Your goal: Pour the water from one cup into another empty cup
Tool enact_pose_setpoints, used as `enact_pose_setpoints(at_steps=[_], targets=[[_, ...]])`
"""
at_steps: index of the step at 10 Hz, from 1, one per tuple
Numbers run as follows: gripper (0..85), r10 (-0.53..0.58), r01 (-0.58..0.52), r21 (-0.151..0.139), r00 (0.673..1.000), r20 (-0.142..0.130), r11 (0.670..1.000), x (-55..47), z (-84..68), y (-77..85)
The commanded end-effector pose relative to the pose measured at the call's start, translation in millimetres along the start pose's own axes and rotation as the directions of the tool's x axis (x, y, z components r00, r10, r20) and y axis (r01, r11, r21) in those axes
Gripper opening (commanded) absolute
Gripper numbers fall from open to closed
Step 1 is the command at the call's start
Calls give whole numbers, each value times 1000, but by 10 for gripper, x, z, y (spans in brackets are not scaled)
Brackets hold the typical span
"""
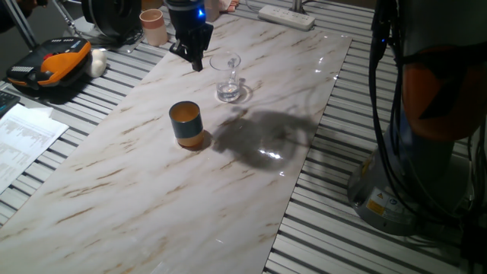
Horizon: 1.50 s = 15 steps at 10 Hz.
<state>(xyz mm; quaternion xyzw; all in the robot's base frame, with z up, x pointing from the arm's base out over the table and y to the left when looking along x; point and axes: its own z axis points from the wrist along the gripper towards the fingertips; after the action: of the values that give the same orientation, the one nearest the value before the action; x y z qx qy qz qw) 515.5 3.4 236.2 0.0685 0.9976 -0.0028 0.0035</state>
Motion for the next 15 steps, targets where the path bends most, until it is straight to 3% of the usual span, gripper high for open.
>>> enact_pose_setpoints(at_steps=[1,2,5,13,15], targets=[[0,-1,1,-13,1000,-2,1000,4,4,-26],[0,-6,6,-24,1000,-3,1000,0,19,-69],[0,-12,12,-21,1000,5,1000,4,48,-139],[0,-85,86,-20,996,36,996,33,45,-570],[0,-74,76,-43,997,34,996,64,59,-665]])
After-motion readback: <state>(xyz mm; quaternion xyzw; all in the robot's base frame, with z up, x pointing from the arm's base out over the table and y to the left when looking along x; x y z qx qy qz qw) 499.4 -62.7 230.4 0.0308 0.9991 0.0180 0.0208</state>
